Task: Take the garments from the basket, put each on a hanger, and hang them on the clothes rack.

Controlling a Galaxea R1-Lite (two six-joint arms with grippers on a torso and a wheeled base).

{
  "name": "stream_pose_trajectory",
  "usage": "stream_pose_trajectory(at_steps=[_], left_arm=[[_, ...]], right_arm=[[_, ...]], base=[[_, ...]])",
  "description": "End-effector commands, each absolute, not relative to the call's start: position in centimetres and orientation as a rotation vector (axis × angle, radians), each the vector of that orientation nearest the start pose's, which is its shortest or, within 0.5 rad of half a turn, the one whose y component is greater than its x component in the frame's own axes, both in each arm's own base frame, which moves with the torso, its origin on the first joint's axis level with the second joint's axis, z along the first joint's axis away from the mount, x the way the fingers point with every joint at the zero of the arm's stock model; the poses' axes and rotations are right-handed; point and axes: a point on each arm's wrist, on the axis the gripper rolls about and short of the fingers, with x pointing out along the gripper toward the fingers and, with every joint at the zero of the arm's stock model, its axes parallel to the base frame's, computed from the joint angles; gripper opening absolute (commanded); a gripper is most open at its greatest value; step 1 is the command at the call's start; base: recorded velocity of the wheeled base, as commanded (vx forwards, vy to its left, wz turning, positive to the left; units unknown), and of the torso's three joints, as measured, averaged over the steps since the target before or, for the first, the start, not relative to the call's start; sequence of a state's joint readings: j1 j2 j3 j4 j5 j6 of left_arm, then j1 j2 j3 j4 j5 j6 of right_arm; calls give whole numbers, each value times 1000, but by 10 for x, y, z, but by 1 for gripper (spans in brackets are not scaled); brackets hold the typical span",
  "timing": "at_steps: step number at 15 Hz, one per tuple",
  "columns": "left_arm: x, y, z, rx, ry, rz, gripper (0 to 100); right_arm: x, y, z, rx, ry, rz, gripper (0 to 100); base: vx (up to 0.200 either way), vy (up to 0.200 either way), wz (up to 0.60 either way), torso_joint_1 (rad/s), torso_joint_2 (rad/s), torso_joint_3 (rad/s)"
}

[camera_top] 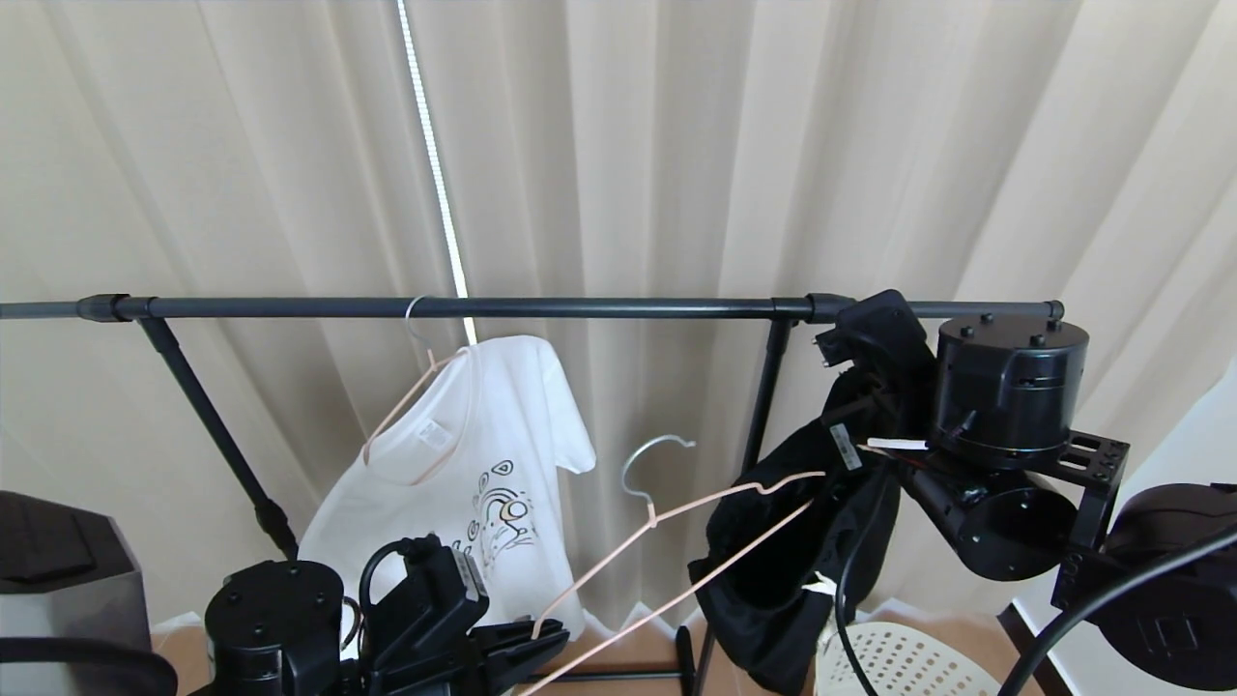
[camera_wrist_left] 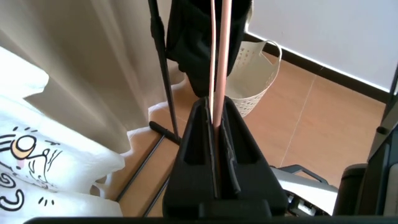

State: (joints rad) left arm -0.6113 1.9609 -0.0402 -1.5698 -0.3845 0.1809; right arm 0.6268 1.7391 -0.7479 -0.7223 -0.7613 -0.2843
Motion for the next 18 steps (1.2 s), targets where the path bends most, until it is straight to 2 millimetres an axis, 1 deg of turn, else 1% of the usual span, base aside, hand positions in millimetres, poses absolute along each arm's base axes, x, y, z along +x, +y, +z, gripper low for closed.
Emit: stream_pose_trajectory(at_steps=[1,4,7,13,16,18], left_arm=[[168,-133,61,204,237,-1036,0],[167,-133,65,200,219,-1035,0],[168,-136,72,141,211,-1035,0],[172,-140,74,114,202,-1024,0],[176,-142,75,112,193,-987,0],[178,-143,72,116,208,-982,0]], right_arm=[[255,164,165,-455,227,-107,0],[256,164,164,-456,228,-107,0],[256,164,163,-458,231,-107,0],[253,166,161,-464,236,-97,0],[248,169,162,-465,229,-82,0],[238,179,162,-474,222,-65,0]], base=[[0,0,0,0,0,0],[0,0,0,0,0,0],[0,0,0,0,0,0],[0,0,0,0,0,0],[0,0,0,0,0,0],[0,0,0,0,0,0]])
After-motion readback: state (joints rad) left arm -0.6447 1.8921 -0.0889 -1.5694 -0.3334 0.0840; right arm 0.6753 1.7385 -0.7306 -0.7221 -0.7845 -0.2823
